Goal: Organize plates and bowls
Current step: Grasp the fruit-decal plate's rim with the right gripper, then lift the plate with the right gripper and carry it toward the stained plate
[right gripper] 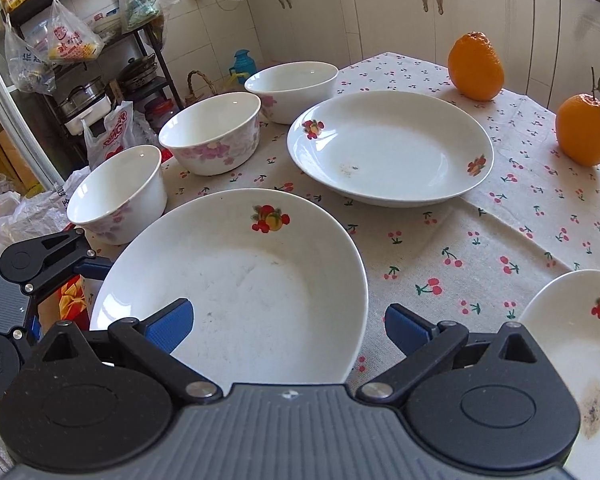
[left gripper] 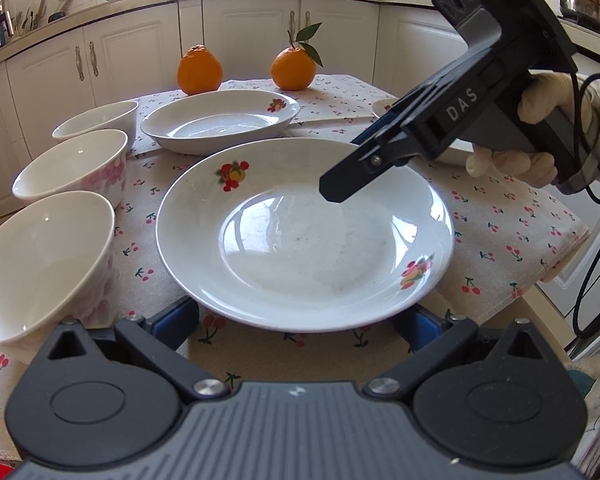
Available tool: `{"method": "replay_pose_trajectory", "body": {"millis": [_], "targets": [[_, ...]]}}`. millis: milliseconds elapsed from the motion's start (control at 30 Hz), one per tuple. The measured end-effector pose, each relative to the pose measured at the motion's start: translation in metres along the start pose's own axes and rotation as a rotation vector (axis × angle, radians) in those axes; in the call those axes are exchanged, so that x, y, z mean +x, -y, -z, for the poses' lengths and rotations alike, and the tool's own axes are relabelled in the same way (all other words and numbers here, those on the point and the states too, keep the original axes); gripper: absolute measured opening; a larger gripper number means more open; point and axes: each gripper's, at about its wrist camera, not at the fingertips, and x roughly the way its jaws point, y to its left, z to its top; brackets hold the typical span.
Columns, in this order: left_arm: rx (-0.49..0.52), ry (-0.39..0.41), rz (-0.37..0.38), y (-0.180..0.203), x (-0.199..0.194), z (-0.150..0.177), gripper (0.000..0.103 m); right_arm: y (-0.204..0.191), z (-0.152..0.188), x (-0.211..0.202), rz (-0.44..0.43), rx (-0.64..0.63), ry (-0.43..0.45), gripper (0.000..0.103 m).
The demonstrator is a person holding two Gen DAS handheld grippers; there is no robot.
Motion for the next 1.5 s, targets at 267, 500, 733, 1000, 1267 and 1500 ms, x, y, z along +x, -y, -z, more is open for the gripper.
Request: {"method": "replay_pose_trajectory", "body": {"millis": [267, 500, 733, 1000, 1267, 1500], "targets": [[0.005, 0.011, 0.001, 0.000, -0.001, 0.002, 0.103, 0.008, -0.013, 0.015, -0.049, 0.012, -0.029, 0.086], [0.022, 0.015, 0.004, 0.003, -0.002, 0.001, 0.103, 0.016, -0.021, 0.022, -0.095, 0.021, -0.041, 0.082], [0.031, 0.019, 0.002, 0.005, -0.003, 0.001, 0.102, 0.024, -0.025, 0.026, -0.147, 0.051, -0.046, 0.078], [0.035, 0.013, 0.004, 0.005, -0.004, 0.000, 0.101, 0.025, -0.028, 0.027, -0.158, 0.066, -0.066, 0.078], [0.044, -0.012, 0.010, 0.005, -0.003, -0.004, 0.101, 0.026, -0.028, 0.024, -0.178, 0.094, -0.079, 0.080], [0.069, -0.033, 0.015, 0.006, -0.004, -0.007, 0.100, 0.023, -0.027, 0.018, -0.173, 0.088, -0.074, 0.080]]}}
